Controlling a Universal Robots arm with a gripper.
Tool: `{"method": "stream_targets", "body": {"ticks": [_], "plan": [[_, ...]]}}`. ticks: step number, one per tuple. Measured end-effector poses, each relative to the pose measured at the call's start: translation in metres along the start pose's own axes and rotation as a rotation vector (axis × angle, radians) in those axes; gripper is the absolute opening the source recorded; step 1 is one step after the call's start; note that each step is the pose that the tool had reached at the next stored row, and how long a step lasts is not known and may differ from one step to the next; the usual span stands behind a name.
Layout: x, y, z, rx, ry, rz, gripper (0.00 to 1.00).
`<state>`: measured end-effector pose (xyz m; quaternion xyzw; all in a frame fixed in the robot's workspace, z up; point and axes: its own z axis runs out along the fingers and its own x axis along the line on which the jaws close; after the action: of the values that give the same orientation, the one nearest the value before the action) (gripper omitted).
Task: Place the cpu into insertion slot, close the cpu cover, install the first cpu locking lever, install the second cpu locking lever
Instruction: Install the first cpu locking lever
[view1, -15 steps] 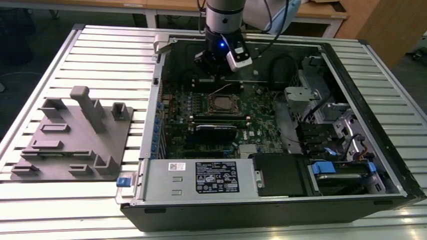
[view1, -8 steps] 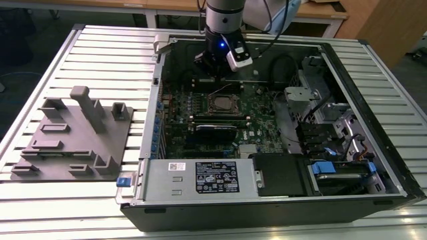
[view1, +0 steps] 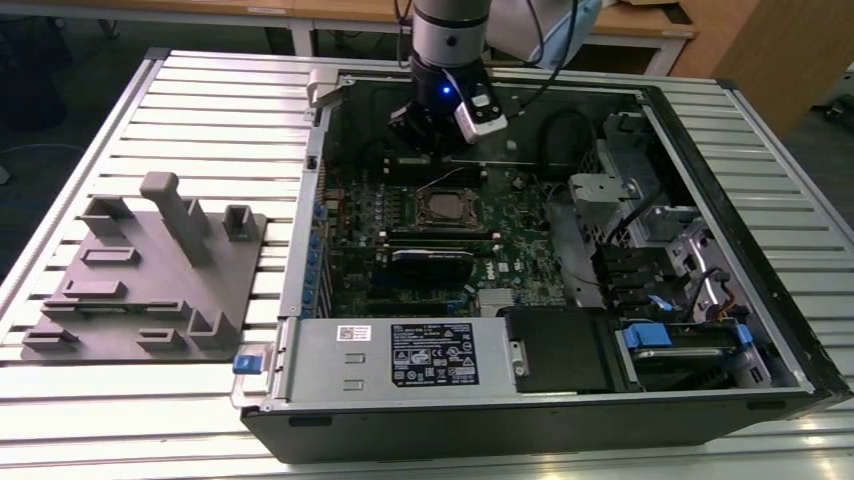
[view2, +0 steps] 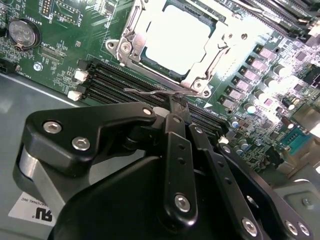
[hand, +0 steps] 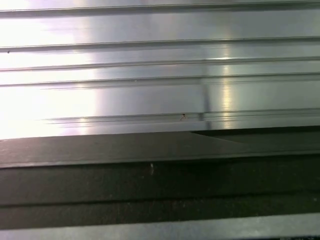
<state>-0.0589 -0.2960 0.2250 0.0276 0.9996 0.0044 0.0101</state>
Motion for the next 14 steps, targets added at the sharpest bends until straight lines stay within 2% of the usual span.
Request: {"method": "stream_targets", "body": {"ticks": [14], "plan": [[-0.0024, 0.0001, 0.0002, 0.0000, 0.0000, 0.000, 0.10]]}}
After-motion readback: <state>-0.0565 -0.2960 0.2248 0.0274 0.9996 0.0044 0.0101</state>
